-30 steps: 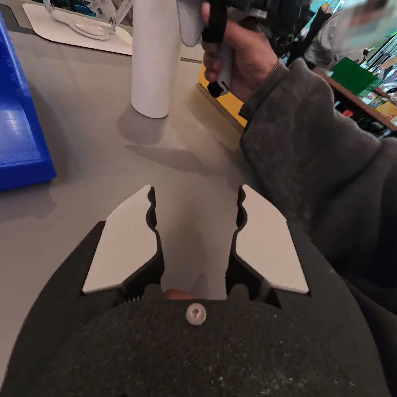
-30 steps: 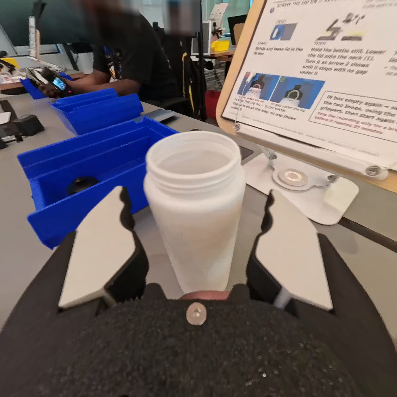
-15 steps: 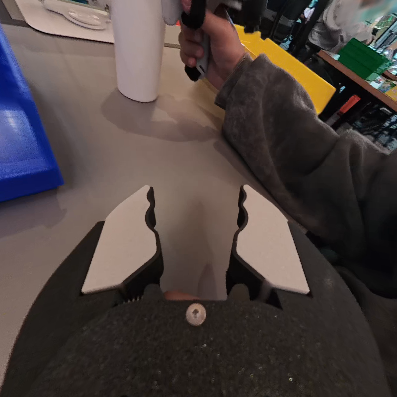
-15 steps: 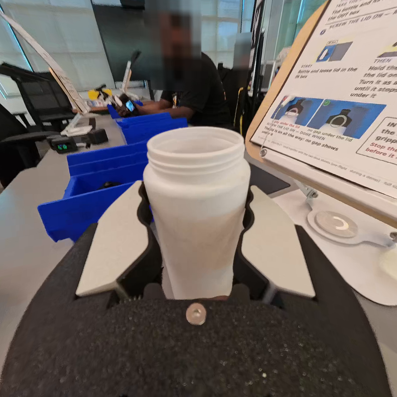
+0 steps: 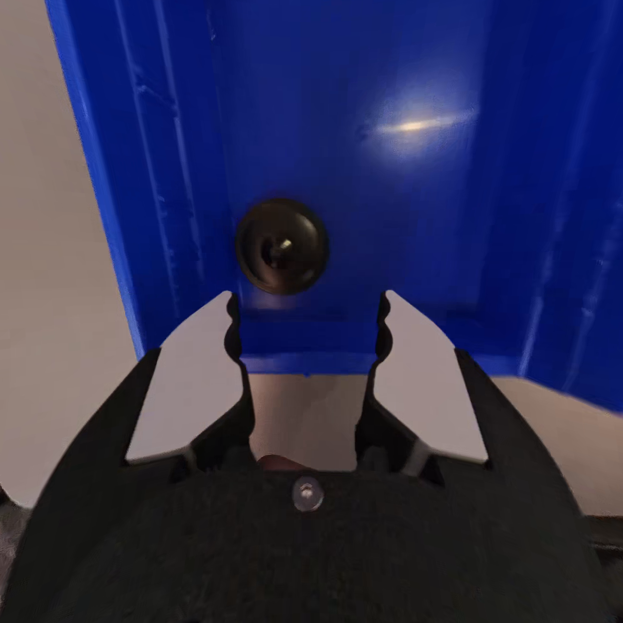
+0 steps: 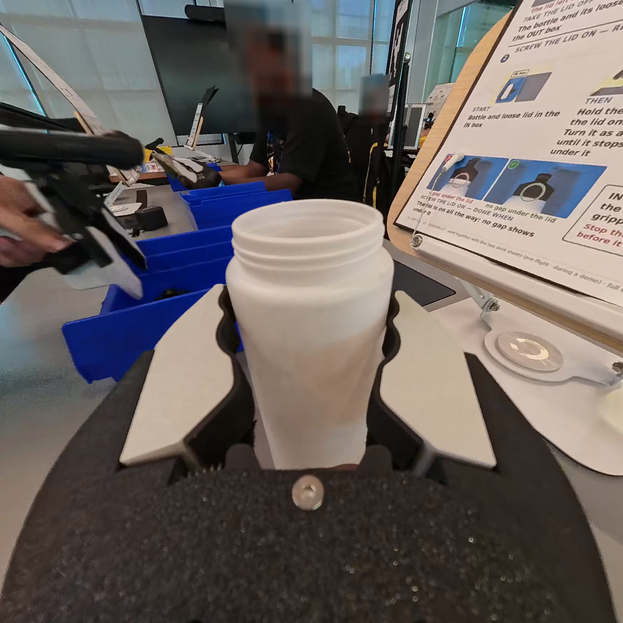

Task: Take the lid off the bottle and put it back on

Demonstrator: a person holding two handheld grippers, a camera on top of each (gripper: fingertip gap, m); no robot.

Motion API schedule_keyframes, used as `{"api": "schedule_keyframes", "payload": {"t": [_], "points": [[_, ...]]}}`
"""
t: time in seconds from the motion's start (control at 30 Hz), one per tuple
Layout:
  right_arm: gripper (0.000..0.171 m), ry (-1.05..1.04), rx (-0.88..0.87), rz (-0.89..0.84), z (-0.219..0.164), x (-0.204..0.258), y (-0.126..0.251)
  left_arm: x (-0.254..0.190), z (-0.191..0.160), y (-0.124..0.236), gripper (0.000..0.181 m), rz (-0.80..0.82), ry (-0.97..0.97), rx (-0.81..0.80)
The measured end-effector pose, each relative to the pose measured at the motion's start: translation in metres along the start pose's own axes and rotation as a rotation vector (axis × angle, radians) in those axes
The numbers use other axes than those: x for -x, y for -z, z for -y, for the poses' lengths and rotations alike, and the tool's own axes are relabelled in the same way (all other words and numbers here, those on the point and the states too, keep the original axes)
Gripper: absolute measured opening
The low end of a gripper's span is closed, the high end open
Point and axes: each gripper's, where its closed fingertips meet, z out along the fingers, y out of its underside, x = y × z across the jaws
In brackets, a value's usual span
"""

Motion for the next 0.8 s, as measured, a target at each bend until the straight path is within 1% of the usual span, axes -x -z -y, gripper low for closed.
{"api": "schedule_keyframes", "payload": {"t": [0.1, 0.17, 0.23, 0.27, 0.33, 0.43, 0.53, 0.57, 0.6, 0.63, 0.67, 0.77, 0.8], "points": [[0.085, 0.000, 0.003, -0.008, 0.000, 0.002, 0.003, 0.010, 0.006, -0.020, 0.079, 0.002, 0.107, 0.078], [0.085, 0.011, 0.012, -0.012, -0.001, 0.005, 0.003, 0.010, 0.010, -0.028, 0.076, -0.031, 0.180, 0.095], [0.085, 0.020, 0.020, -0.012, -0.001, 0.006, 0.003, 0.013, 0.011, -0.035, 0.077, -0.023, 0.223, 0.107], [0.085, 0.019, 0.018, -0.011, -0.001, 0.006, 0.002, 0.014, 0.010, -0.039, 0.074, -0.011, 0.230, 0.116], [0.085, 0.008, 0.009, -0.010, -0.001, 0.004, 0.003, 0.013, 0.008, -0.046, 0.077, 0.001, 0.239, 0.135], [0.085, -0.010, -0.002, -0.001, 0.000, 0.002, 0.005, 0.014, 0.012, -0.049, 0.077, 0.041, 0.244, 0.121], [0.085, -0.002, 0.003, -0.001, 0.000, 0.003, 0.004, 0.019, 0.014, -0.051, 0.071, 0.086, 0.240, 0.110], [0.085, 0.001, 0.004, -0.001, -0.001, 0.004, 0.004, 0.018, 0.015, -0.051, 0.071, 0.091, 0.238, 0.109], [0.085, 0.003, 0.004, -0.002, 0.000, 0.004, 0.004, 0.016, 0.015, -0.052, 0.074, 0.090, 0.233, 0.112], [0.085, 0.003, 0.003, -0.002, 0.000, 0.005, 0.003, 0.012, 0.015, -0.052, 0.081, 0.081, 0.222, 0.117], [0.085, 0.001, 0.002, -0.003, 0.000, 0.005, 0.004, 0.007, 0.016, -0.052, 0.081, 0.069, 0.208, 0.118], [0.085, -0.007, -0.001, -0.003, 0.000, 0.003, 0.004, -0.014, 0.020, -0.047, 0.062, -0.004, 0.160, 0.099], [0.085, -0.008, -0.002, -0.003, 0.000, 0.003, 0.004, -0.017, 0.020, -0.047, 0.065, -0.003, 0.148, 0.103]]}}
